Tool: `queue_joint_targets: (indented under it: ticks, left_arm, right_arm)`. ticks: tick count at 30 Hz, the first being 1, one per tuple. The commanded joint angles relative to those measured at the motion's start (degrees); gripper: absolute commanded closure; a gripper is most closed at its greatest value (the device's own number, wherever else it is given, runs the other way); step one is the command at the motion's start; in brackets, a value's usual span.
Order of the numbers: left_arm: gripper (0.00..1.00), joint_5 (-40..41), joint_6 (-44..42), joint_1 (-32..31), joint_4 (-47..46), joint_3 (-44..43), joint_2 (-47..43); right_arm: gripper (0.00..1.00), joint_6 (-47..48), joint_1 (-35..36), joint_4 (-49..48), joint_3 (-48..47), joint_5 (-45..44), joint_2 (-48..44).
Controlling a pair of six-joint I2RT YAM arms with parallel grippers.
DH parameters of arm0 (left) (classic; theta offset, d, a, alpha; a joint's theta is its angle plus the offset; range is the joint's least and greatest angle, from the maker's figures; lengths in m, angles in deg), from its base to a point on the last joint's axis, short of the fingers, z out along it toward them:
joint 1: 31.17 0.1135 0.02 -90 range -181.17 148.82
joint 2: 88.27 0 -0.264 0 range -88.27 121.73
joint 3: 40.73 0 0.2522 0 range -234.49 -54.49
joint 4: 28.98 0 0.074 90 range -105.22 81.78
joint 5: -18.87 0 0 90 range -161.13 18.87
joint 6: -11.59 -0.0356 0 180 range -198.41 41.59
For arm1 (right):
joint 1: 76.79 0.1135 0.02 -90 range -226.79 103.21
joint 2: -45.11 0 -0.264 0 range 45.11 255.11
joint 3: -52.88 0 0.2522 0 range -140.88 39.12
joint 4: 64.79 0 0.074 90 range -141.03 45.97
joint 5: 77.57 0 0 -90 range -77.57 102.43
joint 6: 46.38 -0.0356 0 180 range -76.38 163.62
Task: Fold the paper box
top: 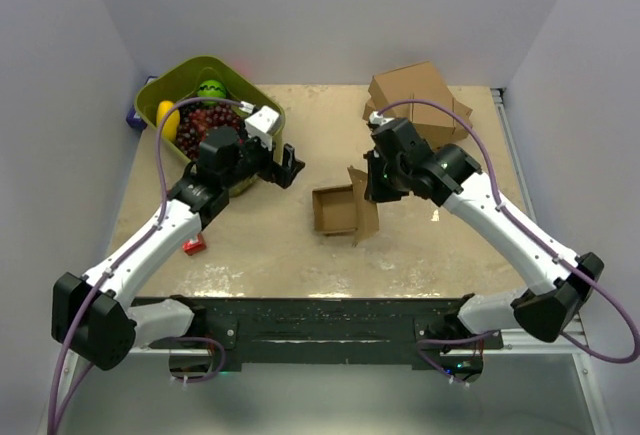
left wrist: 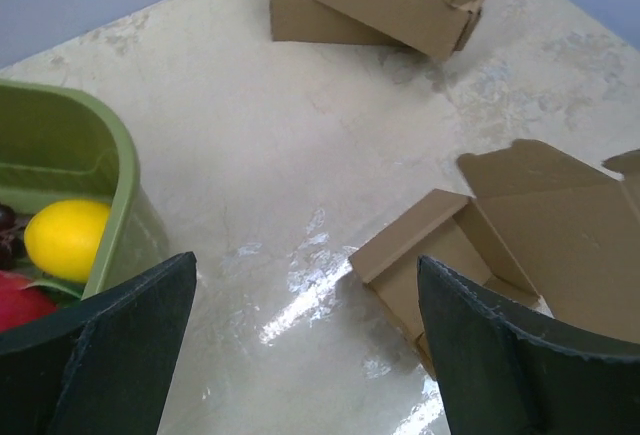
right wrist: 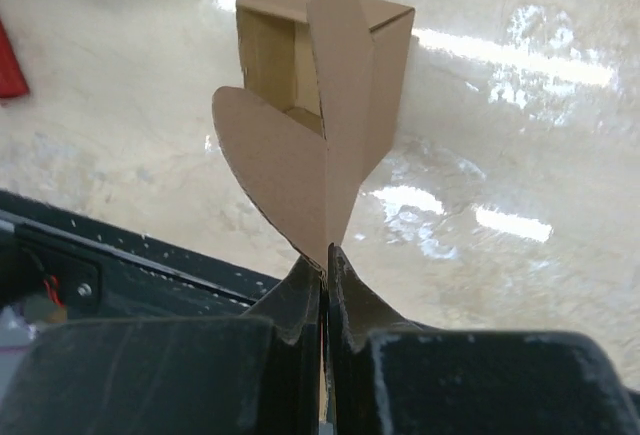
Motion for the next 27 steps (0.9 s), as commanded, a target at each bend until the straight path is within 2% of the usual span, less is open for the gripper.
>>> queue_joint_targets:
  ticks: [1,5,12,17,23,27]
  left_arm:
    - [0.04,-10.8,-6.1,0.4,-3.8,-1.8,-2.6]
    - [0.02,-24.3,-11.1,0.5,-3.0,-1.9,-3.4]
    - [0.00,-35.0,-18.5,0.6,3.6,-2.1,-2.9]
    - [0.00,-44.5,-18.4,0.6,2.6,-1.9,-0.7]
    - [0.00,-49.6,-14.6,0.5,-0.3,-1.7,3.4]
    - [0.02,-50.2,-14.1,0.4,-0.1,-2.1,4.8]
  right_arm:
    - [1.00,15.8,-2.4,5.8,-8.9,9.7,2.5]
    - [1.00,22.6,-3.0,7.5,-10.4,14.8,4.3]
    - [1.00,29.0,-3.0,8.3,-7.8,21.5,4.6]
    - [1.00,31.5,-3.0,7.7,-8.0,28.5,3.8]
    - [1.00,32.0,-3.0,7.6,-7.9,30.6,3.9]
    - [1.00,32.3,-3.0,7.4,-8.1,31.5,4.2]
